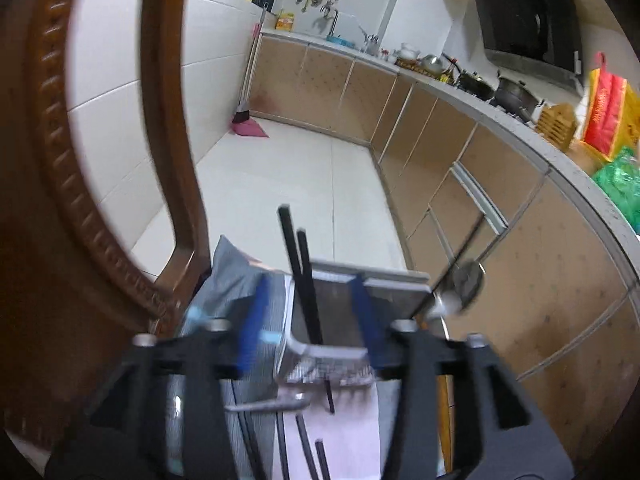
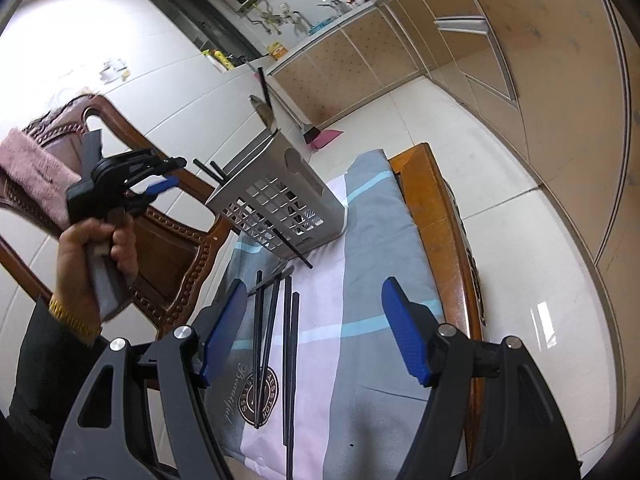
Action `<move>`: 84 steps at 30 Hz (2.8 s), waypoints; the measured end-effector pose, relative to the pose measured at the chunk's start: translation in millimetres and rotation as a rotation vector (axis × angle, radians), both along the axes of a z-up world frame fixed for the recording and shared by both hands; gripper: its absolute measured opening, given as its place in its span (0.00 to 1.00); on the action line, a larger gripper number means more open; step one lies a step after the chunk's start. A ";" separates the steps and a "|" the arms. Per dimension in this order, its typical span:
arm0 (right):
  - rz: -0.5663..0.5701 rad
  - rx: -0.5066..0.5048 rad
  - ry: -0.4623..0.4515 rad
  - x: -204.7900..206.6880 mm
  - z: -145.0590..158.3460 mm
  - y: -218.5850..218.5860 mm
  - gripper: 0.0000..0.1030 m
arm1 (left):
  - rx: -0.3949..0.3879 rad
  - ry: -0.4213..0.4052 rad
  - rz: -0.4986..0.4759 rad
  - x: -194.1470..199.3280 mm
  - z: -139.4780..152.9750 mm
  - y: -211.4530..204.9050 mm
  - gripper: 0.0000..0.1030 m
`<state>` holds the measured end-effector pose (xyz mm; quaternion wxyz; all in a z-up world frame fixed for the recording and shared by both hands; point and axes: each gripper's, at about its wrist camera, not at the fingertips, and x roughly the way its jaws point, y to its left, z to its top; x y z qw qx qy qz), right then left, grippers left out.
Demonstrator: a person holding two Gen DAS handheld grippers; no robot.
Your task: Organize utensils
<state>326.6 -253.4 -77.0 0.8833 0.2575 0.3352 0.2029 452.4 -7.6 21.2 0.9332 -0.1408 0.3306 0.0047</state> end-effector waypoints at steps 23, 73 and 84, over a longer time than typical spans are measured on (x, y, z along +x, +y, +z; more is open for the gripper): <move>0.218 -0.395 -0.087 9.6 4.1 93.4 0.67 | -0.087 -0.107 -0.039 -191.0 -78.4 25.0 0.85; 0.194 -0.038 0.054 13.6 -7.9 32.7 0.71 | 0.442 0.519 -0.405 173.7 54.6 -50.5 0.54; 0.210 -0.021 0.100 15.9 -15.1 30.3 0.71 | 0.415 0.773 -0.665 204.5 11.7 -37.4 0.34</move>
